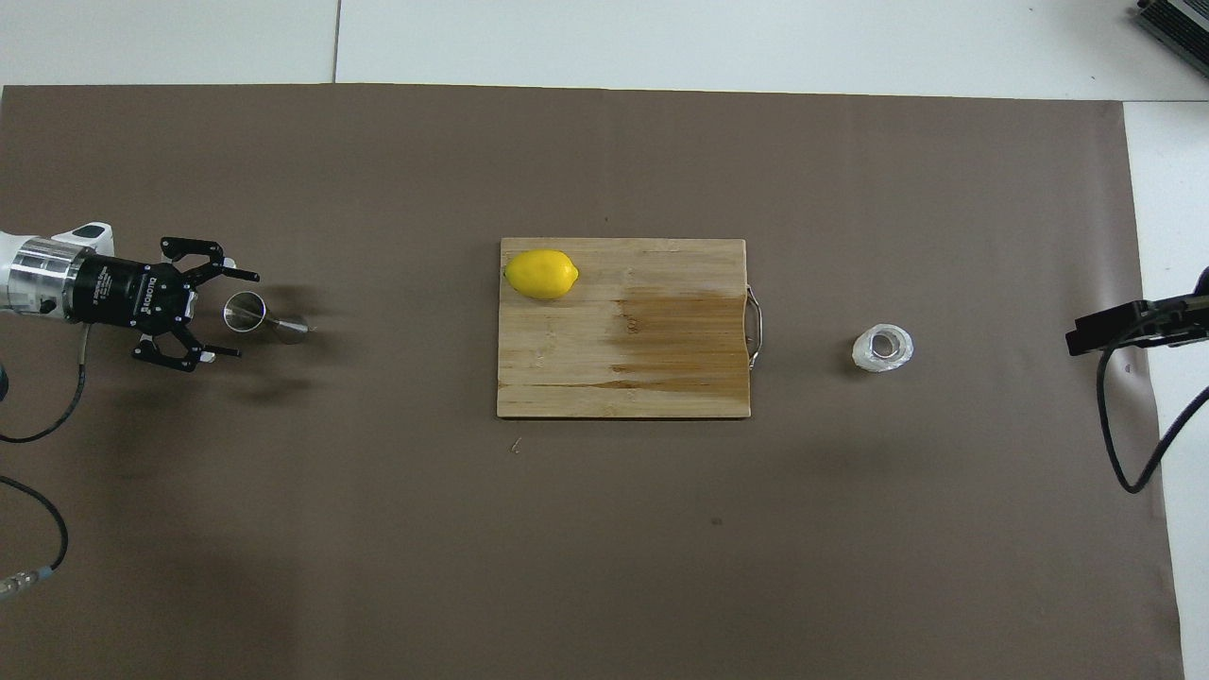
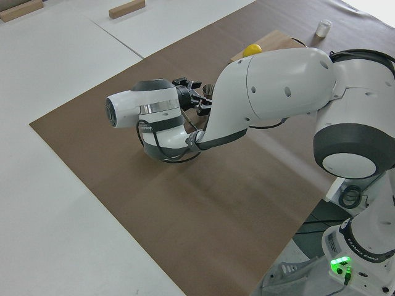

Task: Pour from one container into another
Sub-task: 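Close the left gripper around the steel cup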

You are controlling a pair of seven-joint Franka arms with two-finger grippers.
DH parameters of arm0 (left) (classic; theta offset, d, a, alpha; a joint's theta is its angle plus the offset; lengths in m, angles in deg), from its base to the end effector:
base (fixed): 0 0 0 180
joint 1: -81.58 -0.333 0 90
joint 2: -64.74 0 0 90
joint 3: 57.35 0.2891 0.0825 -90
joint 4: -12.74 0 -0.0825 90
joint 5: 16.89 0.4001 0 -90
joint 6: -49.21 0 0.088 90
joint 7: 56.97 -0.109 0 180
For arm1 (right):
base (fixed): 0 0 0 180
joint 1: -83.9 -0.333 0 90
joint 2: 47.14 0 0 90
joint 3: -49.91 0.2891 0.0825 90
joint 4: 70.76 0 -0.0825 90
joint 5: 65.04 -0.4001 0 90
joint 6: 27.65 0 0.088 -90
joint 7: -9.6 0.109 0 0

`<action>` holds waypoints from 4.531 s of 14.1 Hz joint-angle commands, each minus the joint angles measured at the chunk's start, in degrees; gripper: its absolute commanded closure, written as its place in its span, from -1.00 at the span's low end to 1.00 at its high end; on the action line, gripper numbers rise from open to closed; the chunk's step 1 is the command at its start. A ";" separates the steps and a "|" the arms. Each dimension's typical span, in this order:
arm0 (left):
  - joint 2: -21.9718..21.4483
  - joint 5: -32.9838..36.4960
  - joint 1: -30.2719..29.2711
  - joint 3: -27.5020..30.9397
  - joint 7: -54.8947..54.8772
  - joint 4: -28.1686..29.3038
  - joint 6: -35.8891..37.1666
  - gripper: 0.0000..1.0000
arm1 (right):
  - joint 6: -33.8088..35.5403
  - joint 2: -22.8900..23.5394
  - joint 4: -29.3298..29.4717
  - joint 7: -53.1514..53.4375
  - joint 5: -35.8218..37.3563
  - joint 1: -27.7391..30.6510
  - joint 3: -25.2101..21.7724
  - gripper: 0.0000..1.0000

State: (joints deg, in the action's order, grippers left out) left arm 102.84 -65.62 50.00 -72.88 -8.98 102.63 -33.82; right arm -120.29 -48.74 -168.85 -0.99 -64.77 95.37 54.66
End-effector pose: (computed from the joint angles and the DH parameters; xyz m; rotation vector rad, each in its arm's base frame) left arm 0.6213 0.1059 0.2482 1.6203 1.3184 -1.1656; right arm 0.5579 -0.0658 0.5463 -3.1348 -0.1063 0.1060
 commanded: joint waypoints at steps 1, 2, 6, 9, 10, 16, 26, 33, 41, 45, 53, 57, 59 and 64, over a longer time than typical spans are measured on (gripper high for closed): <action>1.01 -1.01 -2.08 -1.87 0.80 0.63 0.42 -1.00 | 0.09 -0.34 -0.17 -0.57 0.43 0.39 0.35 -1.00; 1.10 -1.10 -2.78 -2.66 0.27 1.07 0.76 -1.00 | 0.09 -0.34 -0.17 -0.57 0.43 0.39 0.35 -1.00; 1.10 -1.10 -4.54 -4.86 0.09 2.04 2.08 -1.00 | 0.09 -0.34 -0.17 -0.57 0.43 0.39 0.35 -1.00; 1.10 -0.75 -4.54 -4.78 0.27 1.95 2.09 -1.00 | 0.09 -0.34 -0.17 -0.57 0.43 0.39 0.35 -1.00; 1.10 -0.57 -4.63 -4.78 0.27 1.95 2.09 -1.00 | 0.09 -0.34 -0.17 -0.57 0.43 0.39 0.35 -1.00; 1.10 0.48 -5.07 -4.78 0.62 2.13 1.65 -0.90 | 0.09 -0.34 -0.17 -0.57 0.43 0.39 0.44 -1.00; 1.10 0.48 -5.16 -4.78 0.62 3.53 1.12 -0.57 | 0.09 -0.34 -0.17 -0.57 0.43 0.39 0.35 -1.00; 1.10 0.40 -5.16 -4.78 1.15 3.53 -0.02 -0.36 | 0.09 -0.34 -0.17 -0.57 0.43 0.39 0.35 -1.00; 1.01 0.22 -5.07 -4.78 3.25 3.53 -0.81 -0.23 | 0.09 -0.34 -0.17 -0.57 0.43 0.39 0.35 -1.00; 1.01 0.04 -4.98 -4.78 3.52 3.53 -0.99 -0.08 | 0.09 -0.34 -0.17 -0.57 0.43 0.31 0.35 -1.00; 1.01 -1.62 -4.98 -4.86 3.87 3.53 -0.90 -0.08 | 0.09 -0.34 -0.17 -0.57 0.43 0.39 0.35 -1.00; 1.01 -2.24 -5.07 -4.95 3.87 3.62 -0.73 0.15 | 0.09 -0.34 -0.17 -0.57 0.43 0.39 0.35 -1.00; 1.01 -2.24 -5.07 -4.95 3.87 3.62 -0.81 0.15 | 0.09 -0.34 -0.17 -0.57 0.43 0.39 0.35 -1.00; 1.01 -2.33 -5.16 -4.95 3.87 3.62 -0.73 0.52 | 0.09 -0.34 -0.17 -0.57 0.43 0.39 0.35 -1.00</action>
State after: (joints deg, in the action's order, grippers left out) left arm 103.98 -66.75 45.81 -77.02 -5.98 105.45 -34.15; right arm -120.29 -48.74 -168.85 -0.99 -64.77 95.37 54.66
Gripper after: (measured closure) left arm 0.537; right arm 0.000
